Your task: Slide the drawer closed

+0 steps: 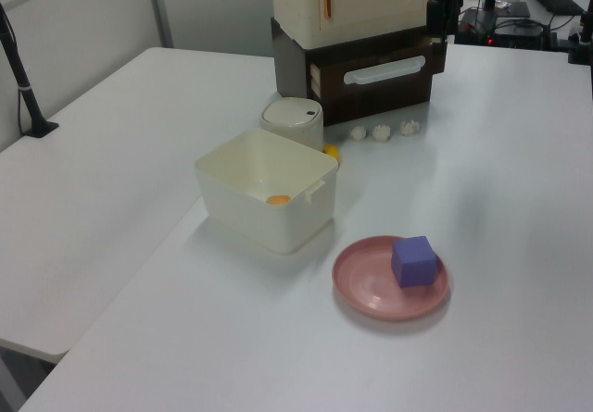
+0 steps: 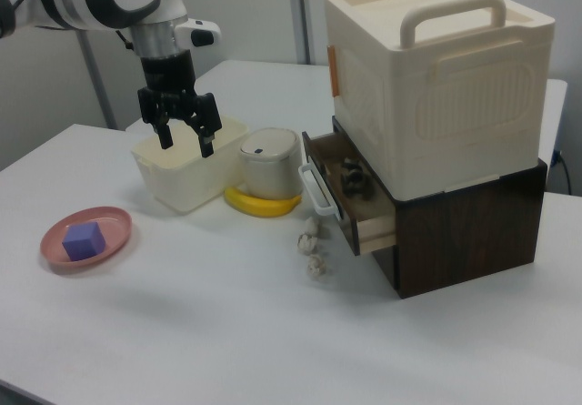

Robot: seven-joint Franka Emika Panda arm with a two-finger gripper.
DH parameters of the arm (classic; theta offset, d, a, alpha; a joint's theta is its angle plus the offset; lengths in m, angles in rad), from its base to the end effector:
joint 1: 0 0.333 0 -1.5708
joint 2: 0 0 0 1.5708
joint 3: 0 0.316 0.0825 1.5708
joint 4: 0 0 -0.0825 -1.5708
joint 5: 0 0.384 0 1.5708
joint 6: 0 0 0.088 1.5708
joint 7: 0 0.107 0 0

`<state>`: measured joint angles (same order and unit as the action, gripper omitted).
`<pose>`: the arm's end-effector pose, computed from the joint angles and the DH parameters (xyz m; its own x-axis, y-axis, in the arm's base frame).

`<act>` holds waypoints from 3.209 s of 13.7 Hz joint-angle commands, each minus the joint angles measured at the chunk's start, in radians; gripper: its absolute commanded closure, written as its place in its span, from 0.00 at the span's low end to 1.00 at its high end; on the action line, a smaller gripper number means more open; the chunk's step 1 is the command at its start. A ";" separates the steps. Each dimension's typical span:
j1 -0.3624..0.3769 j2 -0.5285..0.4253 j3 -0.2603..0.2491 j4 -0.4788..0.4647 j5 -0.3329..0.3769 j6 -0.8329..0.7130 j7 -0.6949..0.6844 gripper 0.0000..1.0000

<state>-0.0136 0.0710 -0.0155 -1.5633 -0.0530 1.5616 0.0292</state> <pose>0.5728 -0.0221 0.5874 0.9957 -0.0587 -0.0710 -0.0548 -0.9969 0.0561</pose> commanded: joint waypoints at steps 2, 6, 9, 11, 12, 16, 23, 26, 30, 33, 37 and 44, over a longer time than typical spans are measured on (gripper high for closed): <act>-0.019 -0.016 0.023 -0.024 0.001 0.018 0.021 0.00; -0.023 -0.020 0.014 -0.023 0.025 0.018 0.017 0.00; -0.023 -0.019 0.014 -0.026 0.025 0.017 0.017 0.00; -0.023 -0.019 0.012 -0.026 0.025 0.018 0.014 0.11; -0.023 -0.019 0.012 -0.029 0.025 0.018 0.020 0.33; -0.023 -0.017 0.003 -0.050 0.027 0.029 0.112 0.78; -0.017 0.068 -0.077 -0.175 0.058 0.337 0.471 0.98; -0.014 0.131 -0.116 -0.169 0.056 0.451 0.508 0.98; -0.020 0.248 -0.152 -0.104 0.045 0.599 0.546 0.98; -0.023 0.314 -0.195 -0.058 0.042 0.715 0.583 0.98; -0.049 0.386 -0.225 0.015 0.038 0.823 0.589 0.98; -0.052 0.331 -0.219 -0.022 0.009 0.853 0.520 0.93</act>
<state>-0.0730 0.4460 -0.2282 -1.5771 -0.0141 2.3968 0.6002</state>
